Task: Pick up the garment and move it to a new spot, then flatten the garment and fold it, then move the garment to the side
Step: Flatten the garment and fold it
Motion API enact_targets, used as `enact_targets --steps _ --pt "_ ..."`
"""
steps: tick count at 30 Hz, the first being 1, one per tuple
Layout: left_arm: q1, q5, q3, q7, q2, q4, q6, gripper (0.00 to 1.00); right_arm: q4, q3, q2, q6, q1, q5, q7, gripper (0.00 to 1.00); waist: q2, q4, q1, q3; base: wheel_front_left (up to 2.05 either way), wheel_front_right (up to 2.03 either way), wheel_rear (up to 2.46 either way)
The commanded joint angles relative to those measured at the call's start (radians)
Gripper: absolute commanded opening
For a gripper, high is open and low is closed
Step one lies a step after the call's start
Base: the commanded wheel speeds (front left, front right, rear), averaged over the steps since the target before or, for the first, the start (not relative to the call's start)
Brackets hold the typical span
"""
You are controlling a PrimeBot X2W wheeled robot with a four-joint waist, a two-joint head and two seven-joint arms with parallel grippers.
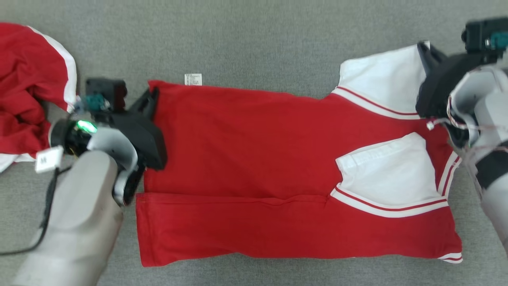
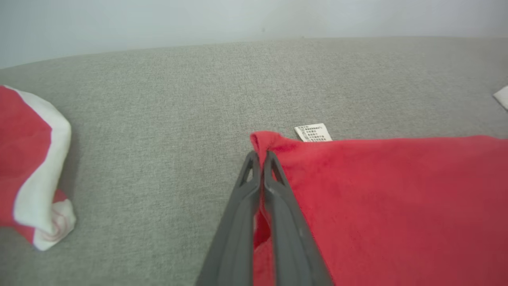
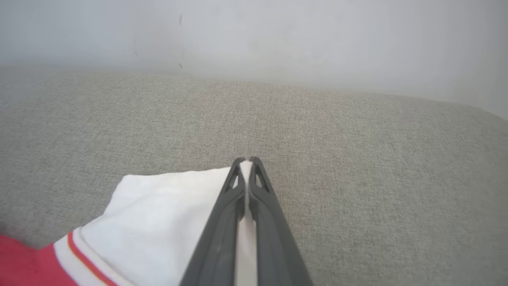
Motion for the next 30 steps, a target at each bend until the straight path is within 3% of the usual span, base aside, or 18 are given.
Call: enact_targets --steps 1,11,18,30 --pt "0.029 0.017 -0.005 -0.035 -0.001 -0.005 -0.004 0.00 -0.025 0.012 -0.016 0.001 0.041 0.031 -0.018 0.00 -0.0002 -0.002 -0.0001 -0.035 0.00 0.00 0.00" --pt "0.160 0.043 -0.033 -0.210 0.001 -0.034 0.006 0.00 -0.241 0.065 -0.153 0.001 0.308 0.164 -0.047 0.00 -0.0002 -0.004 -0.0001 -0.123 0.00 0.00 0.00" --pt "0.274 0.022 -0.024 -0.270 0.003 -0.041 0.020 0.00 -0.389 0.011 -0.225 0.000 0.518 0.190 0.020 0.00 -0.0002 -0.012 -0.0001 -0.175 0.00 0.00 0.00" --pt "0.387 0.007 -0.002 -0.300 0.001 -0.029 0.047 0.00 -0.632 -0.169 -0.176 0.000 0.771 0.112 0.178 0.00 -0.0002 -0.036 -0.0001 -0.211 0.00 0.00 0.00"
